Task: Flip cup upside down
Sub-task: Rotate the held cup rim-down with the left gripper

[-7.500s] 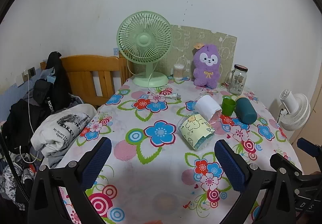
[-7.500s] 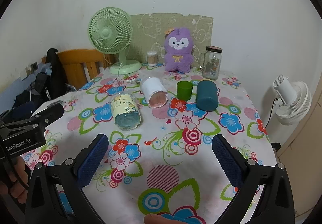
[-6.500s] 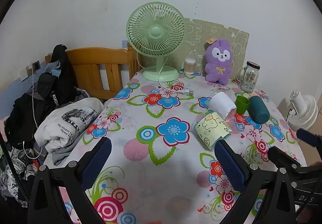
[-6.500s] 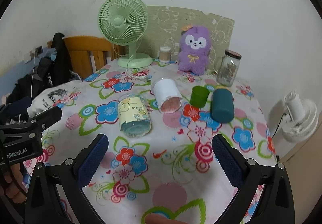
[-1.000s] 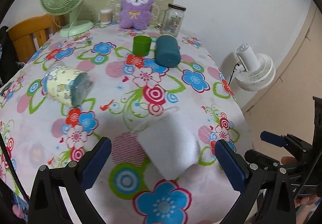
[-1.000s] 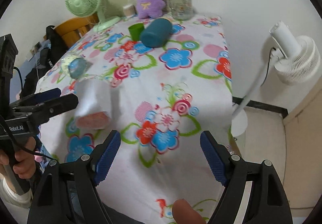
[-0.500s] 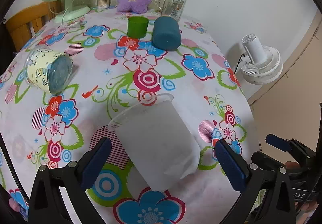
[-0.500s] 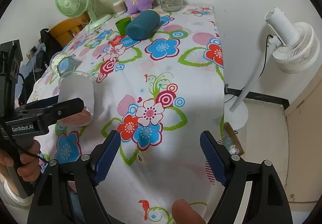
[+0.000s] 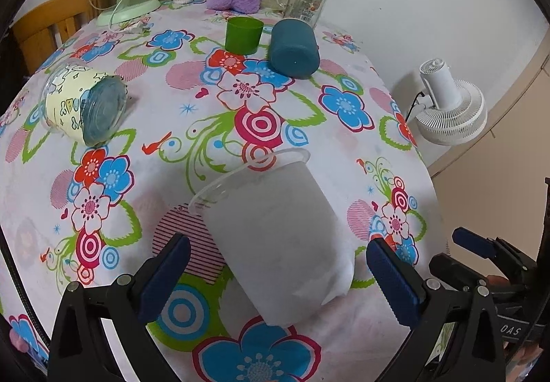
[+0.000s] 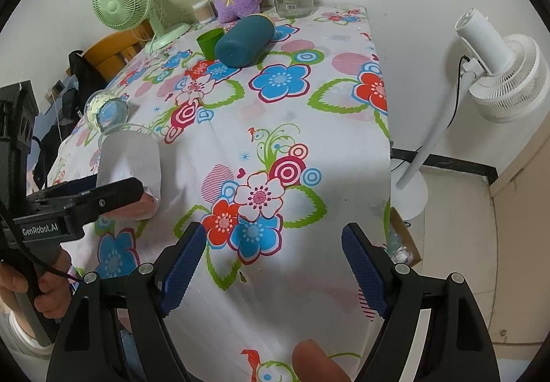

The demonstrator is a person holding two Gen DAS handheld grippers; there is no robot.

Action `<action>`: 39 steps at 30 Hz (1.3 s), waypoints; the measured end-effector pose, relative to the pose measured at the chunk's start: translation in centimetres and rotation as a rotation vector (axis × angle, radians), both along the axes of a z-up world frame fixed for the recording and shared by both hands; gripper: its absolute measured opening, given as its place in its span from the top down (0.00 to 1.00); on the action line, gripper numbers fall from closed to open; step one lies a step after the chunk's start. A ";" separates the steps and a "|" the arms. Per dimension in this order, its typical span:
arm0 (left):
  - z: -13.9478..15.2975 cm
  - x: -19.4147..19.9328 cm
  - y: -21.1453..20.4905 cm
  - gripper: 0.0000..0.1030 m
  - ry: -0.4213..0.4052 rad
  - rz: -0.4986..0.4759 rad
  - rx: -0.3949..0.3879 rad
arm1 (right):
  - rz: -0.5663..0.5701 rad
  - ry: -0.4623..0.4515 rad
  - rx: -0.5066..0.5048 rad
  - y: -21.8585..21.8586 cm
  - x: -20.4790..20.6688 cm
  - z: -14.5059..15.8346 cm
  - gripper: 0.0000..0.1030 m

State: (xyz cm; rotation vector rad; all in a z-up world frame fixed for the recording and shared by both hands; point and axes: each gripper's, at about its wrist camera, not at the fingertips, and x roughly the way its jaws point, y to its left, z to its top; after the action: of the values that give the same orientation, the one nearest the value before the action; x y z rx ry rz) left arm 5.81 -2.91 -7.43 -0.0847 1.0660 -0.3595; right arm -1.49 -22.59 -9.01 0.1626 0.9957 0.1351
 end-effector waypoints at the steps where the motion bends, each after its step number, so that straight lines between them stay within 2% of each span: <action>1: 0.0 -0.1 0.0 0.02 0.000 -0.002 0.000 | 0.000 0.000 0.000 0.0 0.0 0.0 0.19; 8: -0.1 0.0 0.7 0.22 0.008 0.008 -0.008 | -0.002 0.001 0.012 0.1 0.1 0.0 0.19; 18: 0.6 -0.1 1.1 0.24 -0.012 -0.043 0.031 | 0.003 0.003 0.024 0.6 0.2 -0.4 0.19; 24: 1.8 0.4 1.3 0.24 0.013 -0.159 0.093 | 0.021 -0.007 0.018 1.1 -0.1 -0.3 0.19; 27: 2.0 0.9 1.2 0.24 0.062 -0.236 0.121 | 0.026 -0.011 0.025 1.3 -0.2 -0.2 0.19; 30: 2.3 1.3 0.9 0.24 0.100 -0.310 0.203 | 0.030 -0.013 0.027 1.5 -0.3 -0.3 0.19; 33: 2.5 1.2 0.3 0.24 0.089 -0.393 0.354 | 0.033 -0.014 0.030 1.8 -0.4 -0.5 0.19; 35: 2.4 1.2 0.1 0.24 0.095 -0.438 0.428 | 0.040 -0.017 0.027 2.3 -0.5 -0.7 0.19; 39: 2.1 1.3 -0.4 0.25 0.170 -0.540 0.543 | 0.065 -0.018 0.034 3.5 -0.7 -1.1 0.19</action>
State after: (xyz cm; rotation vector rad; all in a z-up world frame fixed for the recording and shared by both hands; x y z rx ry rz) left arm 7.13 -3.36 -5.31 0.6787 1.3175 -0.5401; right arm -2.17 -19.09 -10.07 0.1598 0.9815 0.2125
